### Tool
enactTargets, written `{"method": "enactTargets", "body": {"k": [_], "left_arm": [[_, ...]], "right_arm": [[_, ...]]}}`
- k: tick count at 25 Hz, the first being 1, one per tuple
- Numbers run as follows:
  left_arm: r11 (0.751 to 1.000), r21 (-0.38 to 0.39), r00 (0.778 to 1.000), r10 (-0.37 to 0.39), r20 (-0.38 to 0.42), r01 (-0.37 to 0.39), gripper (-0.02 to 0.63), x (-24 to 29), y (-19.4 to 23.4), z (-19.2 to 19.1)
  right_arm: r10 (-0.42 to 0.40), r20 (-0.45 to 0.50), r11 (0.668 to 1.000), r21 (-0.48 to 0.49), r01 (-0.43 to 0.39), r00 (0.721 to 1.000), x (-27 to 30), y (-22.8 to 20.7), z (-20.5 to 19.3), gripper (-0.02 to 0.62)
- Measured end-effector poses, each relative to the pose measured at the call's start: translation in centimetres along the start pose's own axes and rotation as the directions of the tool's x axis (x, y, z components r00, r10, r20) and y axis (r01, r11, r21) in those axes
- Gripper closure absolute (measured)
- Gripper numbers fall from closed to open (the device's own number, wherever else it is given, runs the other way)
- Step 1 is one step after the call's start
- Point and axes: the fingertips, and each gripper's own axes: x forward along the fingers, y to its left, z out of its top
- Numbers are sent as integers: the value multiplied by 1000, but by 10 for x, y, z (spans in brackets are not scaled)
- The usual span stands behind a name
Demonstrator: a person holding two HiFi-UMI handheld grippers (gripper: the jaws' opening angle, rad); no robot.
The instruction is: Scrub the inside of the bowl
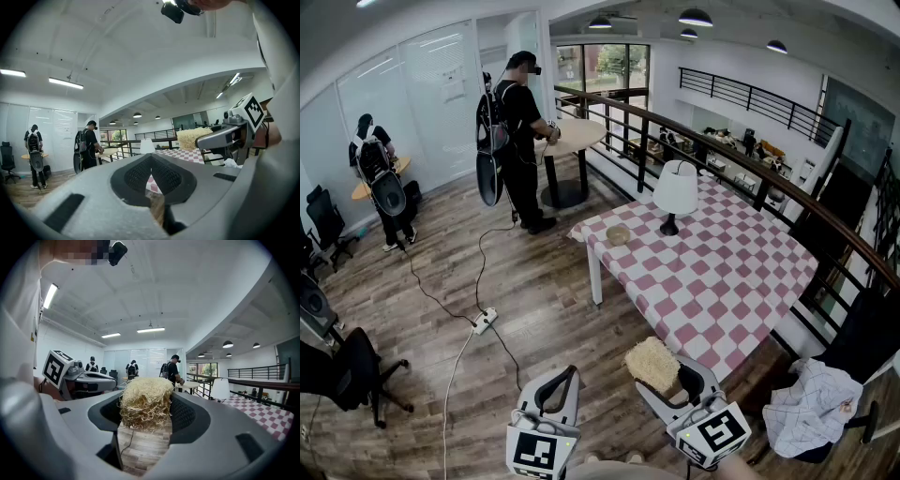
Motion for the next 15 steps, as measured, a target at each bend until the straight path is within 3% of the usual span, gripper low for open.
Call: {"method": "enactTargets", "body": {"k": [15], "left_arm": [[1000, 22, 999, -11, -43, 12, 591, 16, -19, -12]], "right_arm": [[17, 14, 1000, 15, -17, 1000, -8, -14, -2, 327]]}}
